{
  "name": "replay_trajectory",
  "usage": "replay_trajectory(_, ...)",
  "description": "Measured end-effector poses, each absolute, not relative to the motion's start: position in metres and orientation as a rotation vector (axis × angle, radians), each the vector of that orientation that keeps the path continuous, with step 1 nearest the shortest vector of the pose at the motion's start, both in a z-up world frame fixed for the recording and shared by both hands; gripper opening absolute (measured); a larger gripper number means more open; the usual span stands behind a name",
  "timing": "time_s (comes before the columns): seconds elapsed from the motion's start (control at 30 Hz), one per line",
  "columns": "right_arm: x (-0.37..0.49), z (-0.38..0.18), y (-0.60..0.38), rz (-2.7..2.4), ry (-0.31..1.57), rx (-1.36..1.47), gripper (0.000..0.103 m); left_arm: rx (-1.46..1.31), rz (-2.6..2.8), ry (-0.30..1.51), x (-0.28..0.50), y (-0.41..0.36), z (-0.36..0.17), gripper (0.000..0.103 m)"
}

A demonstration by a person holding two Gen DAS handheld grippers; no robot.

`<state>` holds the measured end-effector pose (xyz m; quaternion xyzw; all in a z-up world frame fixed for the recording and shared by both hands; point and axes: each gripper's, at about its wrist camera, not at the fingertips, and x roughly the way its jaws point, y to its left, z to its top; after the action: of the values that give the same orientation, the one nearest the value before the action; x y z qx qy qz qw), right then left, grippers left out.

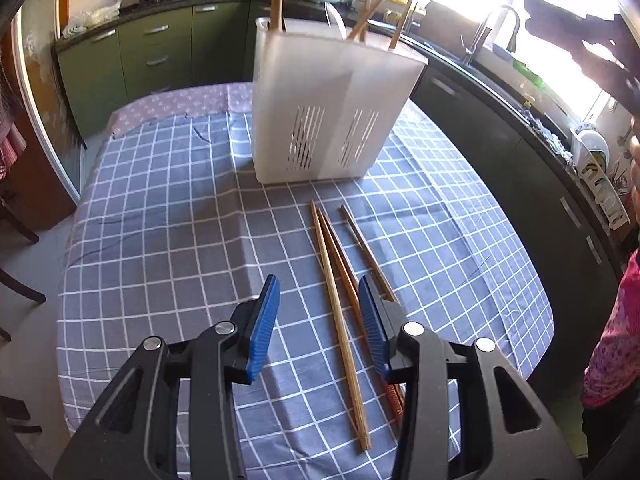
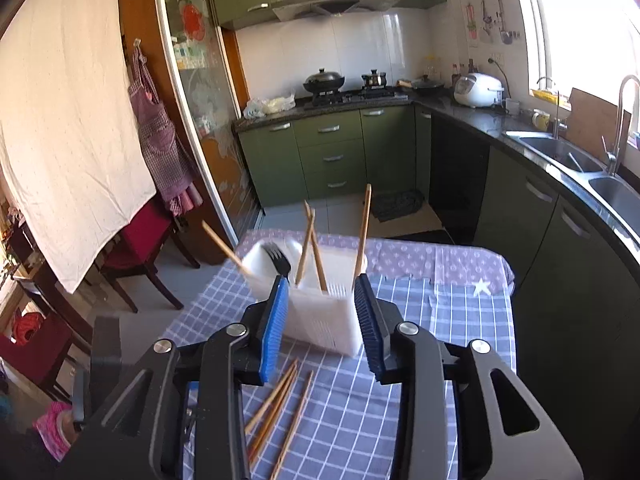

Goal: Organize utensils
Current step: 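Carry the chopstick with the right gripper and drop it into the holder, then grasp another wooden chopstick with the left gripper and lift it upright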

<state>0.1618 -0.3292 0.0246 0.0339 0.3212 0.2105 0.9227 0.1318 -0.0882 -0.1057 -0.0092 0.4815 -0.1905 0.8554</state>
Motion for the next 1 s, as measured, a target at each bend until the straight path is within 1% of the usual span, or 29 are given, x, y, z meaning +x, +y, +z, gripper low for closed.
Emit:
replay_trajectory(0.07, 0.150, -0.003, -0.330, 0.407, 0.710, 0.044, 0.042, -0.013, -0.410, 1.073, 0.141, -0.098, -0.119, 0.039)
replay_trajectory(0.2, 0.143, -0.061, -0.337, 0.346, 0.809, 0.018, 0.042, 0.023, -0.394, 1.133, 0.154, -0.114, -0.136, 0.039)
replay_trajectory(0.23, 0.143, -0.073, -0.343, 0.349, 0.837, 0.035, 0.042, 0.040, -0.384, 1.138, 0.156, -0.116, -0.138, 0.037)
replay_trajectory(0.3, 0.144, -0.094, -0.355, 0.341, 0.876, 0.066, 0.042, 0.066, -0.360, 1.155, 0.161, -0.121, -0.142, 0.029)
replay_trajectory(0.4, 0.141, -0.114, -0.367, 0.335, 0.911, 0.103, 0.042, 0.094, -0.336, 1.169, 0.166, -0.122, -0.145, 0.028)
replay_trajectory(0.63, 0.142, -0.122, -0.385, 0.326, 0.927, 0.142, 0.042, 0.109, -0.340, 1.202, 0.174, -0.129, -0.154, 0.028)
replay_trajectory(0.7, 0.144, -0.123, -0.386, 0.333, 0.931, 0.151, 0.042, 0.115, -0.335, 1.211, 0.177, -0.131, -0.156, 0.023)
replay_trajectory(0.73, 0.144, -0.123, -0.385, 0.336, 0.932, 0.152, 0.042, 0.116, -0.335, 1.216, 0.178, -0.131, -0.156, 0.022)
replay_trajectory(1.0, 0.147, -0.123, -0.382, 0.339, 0.945, 0.158, 0.044, 0.140, -0.328, 1.221, 0.197, -0.150, -0.162, 0.022)
